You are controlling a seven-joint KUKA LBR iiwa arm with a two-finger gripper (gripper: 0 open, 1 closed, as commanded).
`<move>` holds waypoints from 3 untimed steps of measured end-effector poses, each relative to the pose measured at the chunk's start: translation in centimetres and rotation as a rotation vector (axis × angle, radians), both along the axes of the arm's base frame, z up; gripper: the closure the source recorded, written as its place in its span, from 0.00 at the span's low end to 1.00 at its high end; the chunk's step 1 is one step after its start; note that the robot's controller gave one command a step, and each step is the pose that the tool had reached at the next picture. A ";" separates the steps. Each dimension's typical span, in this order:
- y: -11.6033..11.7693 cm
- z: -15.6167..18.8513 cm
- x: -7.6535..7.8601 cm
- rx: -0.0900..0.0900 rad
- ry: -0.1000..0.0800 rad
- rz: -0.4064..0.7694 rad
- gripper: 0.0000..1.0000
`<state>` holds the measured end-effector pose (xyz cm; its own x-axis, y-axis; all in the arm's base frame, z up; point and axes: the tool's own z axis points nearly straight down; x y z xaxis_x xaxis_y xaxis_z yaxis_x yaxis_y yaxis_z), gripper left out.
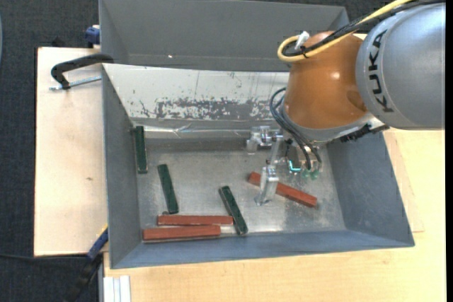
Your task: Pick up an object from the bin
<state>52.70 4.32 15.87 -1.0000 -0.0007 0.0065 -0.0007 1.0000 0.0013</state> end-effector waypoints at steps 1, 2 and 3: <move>0.0 0.3 0.1 0.000 -0.006 -0.001 0.00; -2.3 -1.8 1.2 0.002 -0.012 0.090 0.00; -3.4 -7.5 0.4 -0.006 -0.009 0.255 0.00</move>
Offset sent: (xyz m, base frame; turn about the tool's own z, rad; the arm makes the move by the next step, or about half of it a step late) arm 0.0273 -0.0824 -0.0659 -0.2174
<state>53.09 0.96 8.40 -0.9675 -0.2528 -0.0021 -0.2528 0.9675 -0.0059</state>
